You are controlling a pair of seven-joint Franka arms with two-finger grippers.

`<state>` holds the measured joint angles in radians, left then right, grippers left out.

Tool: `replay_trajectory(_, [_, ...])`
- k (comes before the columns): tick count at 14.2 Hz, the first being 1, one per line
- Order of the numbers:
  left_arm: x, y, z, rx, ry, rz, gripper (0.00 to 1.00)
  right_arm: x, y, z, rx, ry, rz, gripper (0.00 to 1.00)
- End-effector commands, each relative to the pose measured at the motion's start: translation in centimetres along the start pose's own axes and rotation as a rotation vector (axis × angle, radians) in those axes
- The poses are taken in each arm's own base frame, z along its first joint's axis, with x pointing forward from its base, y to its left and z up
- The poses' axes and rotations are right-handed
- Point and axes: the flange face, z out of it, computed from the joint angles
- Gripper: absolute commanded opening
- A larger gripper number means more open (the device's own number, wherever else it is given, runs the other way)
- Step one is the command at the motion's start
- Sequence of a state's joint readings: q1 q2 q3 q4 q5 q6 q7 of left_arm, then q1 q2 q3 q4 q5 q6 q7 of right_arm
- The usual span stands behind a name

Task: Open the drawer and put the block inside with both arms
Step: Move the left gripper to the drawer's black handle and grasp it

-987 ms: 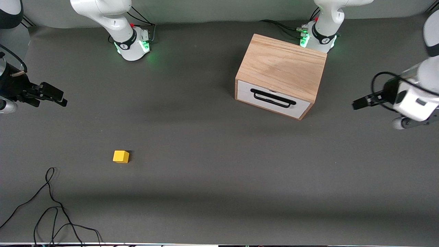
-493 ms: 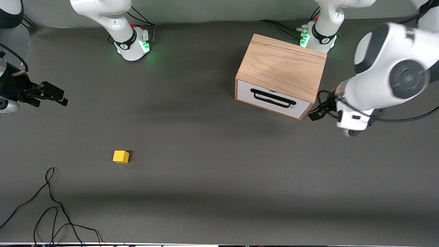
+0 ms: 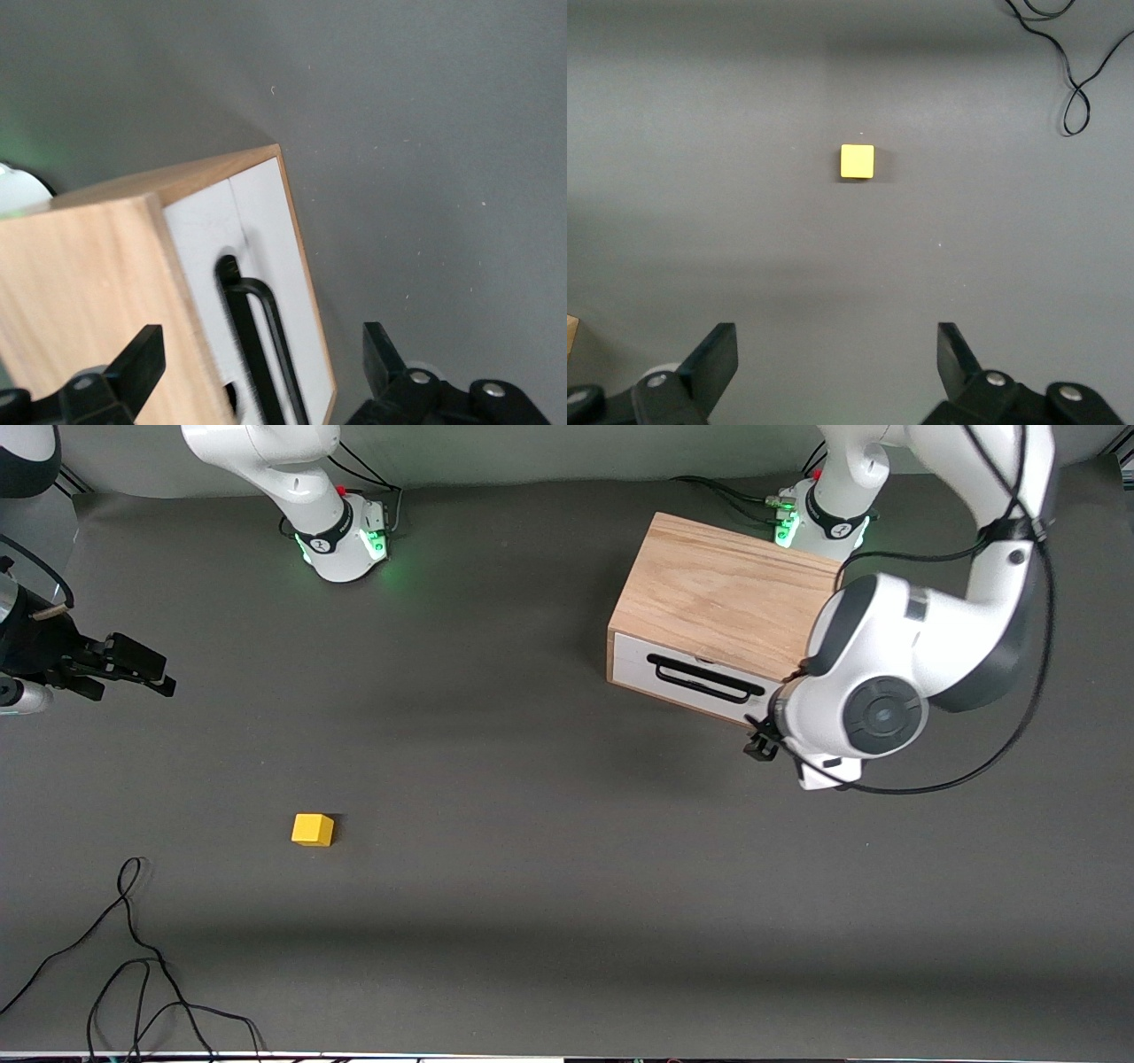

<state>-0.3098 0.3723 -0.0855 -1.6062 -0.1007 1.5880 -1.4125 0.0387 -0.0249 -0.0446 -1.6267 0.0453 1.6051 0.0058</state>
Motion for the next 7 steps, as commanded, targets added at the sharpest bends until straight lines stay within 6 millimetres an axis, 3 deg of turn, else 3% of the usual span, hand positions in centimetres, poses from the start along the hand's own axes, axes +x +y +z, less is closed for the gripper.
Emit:
replay_trajectory(1, [-2.4, 0.1, 3.6, 0.000, 0.031, -0.053, 0.99, 0.0, -0.2, 0.3, -0.007, -0.011, -0.018, 1.00])
replay_trajectory(7, [-4.1, 2.0, 7.8, -0.020, 0.037, -0.157, 0.99, 0.1, -0.1, 1.1, -0.006, -0.025, -0.016, 1.00])
